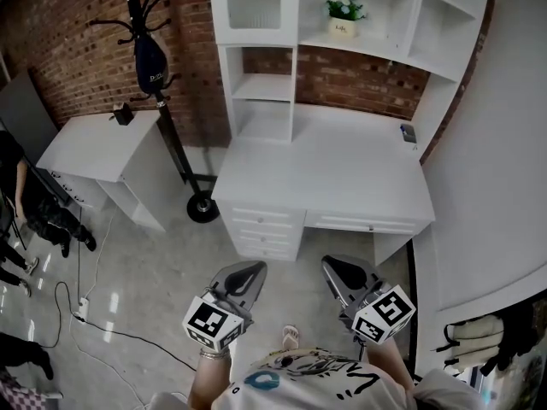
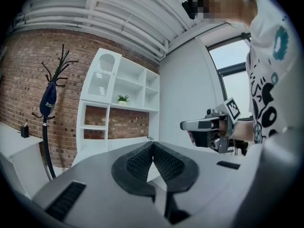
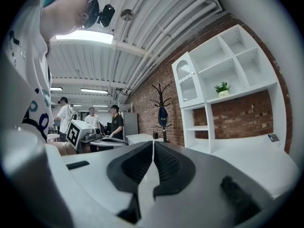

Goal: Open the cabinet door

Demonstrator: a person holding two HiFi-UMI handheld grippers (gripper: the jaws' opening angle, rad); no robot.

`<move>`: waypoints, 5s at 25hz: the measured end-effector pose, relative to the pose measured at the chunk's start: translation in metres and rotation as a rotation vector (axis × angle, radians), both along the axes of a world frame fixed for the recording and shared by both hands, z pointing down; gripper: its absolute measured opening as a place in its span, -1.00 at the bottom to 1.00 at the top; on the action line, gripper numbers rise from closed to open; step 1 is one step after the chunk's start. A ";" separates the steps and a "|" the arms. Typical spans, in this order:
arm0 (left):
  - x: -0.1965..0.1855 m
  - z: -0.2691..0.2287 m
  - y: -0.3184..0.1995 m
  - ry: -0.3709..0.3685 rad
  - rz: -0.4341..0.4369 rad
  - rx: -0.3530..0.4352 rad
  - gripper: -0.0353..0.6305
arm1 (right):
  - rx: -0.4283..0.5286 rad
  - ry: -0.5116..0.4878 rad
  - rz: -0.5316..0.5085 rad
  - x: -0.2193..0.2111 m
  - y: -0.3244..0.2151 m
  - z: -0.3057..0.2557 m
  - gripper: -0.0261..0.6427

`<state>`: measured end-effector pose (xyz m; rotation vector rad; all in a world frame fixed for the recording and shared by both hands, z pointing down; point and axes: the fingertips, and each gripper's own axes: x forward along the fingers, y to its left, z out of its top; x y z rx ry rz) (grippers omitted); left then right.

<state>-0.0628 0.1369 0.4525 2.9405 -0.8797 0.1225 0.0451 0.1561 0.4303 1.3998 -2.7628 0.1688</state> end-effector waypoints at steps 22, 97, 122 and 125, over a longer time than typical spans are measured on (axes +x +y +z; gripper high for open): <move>0.022 0.001 -0.077 -0.014 -0.026 -0.007 -0.85 | -0.052 -0.030 -0.032 0.021 -0.090 0.017 -0.83; 0.104 -0.085 -0.430 -0.023 0.076 0.201 -0.85 | 0.223 0.057 -0.027 0.079 -0.435 -0.088 -0.83; 0.145 -0.191 -0.530 -0.043 -0.031 0.395 -0.85 | 0.415 0.111 -0.086 0.115 -0.516 -0.199 -0.84; 0.146 -0.210 -0.537 -0.028 -0.017 0.422 -0.85 | 0.437 0.116 -0.080 0.110 -0.525 -0.211 -0.84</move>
